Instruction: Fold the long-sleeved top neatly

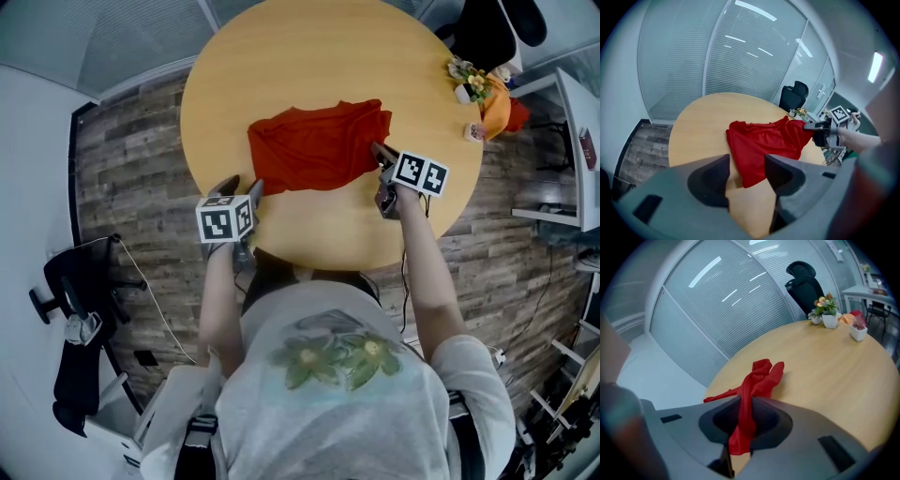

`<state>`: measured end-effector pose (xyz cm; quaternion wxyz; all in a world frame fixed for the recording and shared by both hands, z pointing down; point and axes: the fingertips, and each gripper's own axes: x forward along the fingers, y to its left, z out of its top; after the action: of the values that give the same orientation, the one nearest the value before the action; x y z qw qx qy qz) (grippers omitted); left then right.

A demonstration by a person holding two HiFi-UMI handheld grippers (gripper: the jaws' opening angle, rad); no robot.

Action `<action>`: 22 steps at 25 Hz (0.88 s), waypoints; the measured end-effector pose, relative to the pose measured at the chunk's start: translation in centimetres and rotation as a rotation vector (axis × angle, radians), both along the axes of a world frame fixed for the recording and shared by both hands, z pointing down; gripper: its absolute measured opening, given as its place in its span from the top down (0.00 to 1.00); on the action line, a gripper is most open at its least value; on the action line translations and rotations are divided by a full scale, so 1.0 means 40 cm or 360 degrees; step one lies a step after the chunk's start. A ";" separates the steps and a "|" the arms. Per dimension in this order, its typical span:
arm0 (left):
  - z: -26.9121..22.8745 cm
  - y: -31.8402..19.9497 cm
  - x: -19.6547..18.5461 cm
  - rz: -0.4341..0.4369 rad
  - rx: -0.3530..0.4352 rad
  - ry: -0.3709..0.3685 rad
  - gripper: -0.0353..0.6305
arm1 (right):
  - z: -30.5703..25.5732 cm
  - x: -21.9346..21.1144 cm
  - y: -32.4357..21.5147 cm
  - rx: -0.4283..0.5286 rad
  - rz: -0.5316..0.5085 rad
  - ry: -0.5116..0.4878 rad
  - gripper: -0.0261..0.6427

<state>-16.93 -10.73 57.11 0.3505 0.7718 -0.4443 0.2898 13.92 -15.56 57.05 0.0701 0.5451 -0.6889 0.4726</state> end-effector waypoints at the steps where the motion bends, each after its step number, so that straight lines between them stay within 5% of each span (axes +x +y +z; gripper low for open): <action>1: -0.001 -0.002 -0.013 -0.0003 0.0002 0.0005 0.62 | -0.017 -0.019 -0.007 0.0026 -0.0032 0.0026 0.86; 6: -0.008 -0.016 -0.073 -0.0020 0.0009 0.0026 0.62 | -0.122 -0.162 -0.031 0.0213 -0.0275 0.0209 0.86; 12: -0.012 -0.026 -0.135 -0.0026 0.0011 0.0041 0.62 | -0.193 -0.461 -0.001 0.0393 -0.0674 0.0365 0.86; 17: -0.006 -0.033 -0.177 -0.0005 0.0002 0.0041 0.62 | -0.019 -0.688 0.063 0.0165 -0.0891 0.0467 0.86; 22: 0.009 -0.036 -0.200 0.0076 -0.0019 0.0038 0.62 | 0.152 -0.747 0.085 0.0005 -0.0807 0.0670 0.85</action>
<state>-24.93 -12.15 57.48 0.3533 0.7835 -0.4198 0.2916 -15.95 -12.17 63.12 0.3254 0.4422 -0.7738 0.3160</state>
